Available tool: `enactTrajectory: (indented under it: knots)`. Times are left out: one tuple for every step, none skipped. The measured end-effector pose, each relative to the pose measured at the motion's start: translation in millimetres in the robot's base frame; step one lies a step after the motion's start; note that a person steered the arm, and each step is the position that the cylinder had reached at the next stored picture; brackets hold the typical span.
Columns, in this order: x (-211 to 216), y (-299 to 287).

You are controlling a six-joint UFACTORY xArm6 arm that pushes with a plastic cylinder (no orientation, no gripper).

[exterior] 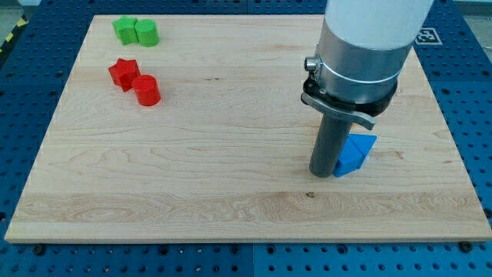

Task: Move the red circle towards up

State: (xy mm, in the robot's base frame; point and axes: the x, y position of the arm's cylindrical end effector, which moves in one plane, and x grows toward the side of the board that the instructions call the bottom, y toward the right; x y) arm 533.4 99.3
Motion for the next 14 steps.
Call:
enactTrajectory:
  knots:
    - [-16.8, 8.2]
    - [-34.3, 15.3]
    - [-38.4, 14.3]
    - [-47.7, -10.2]
    - [-80.2, -67.3]
    - [-85.8, -141.7]
    - [-84.8, -195.6]
    - [-82.0, -197.2]
    - [-87.3, -246.5]
    - [-90.1, -294.7]
    - [-94.7, -290.2]
    - [-118.2, -271.1]
    - [-143.0, -241.8]
    - [-151.5, -227.3]
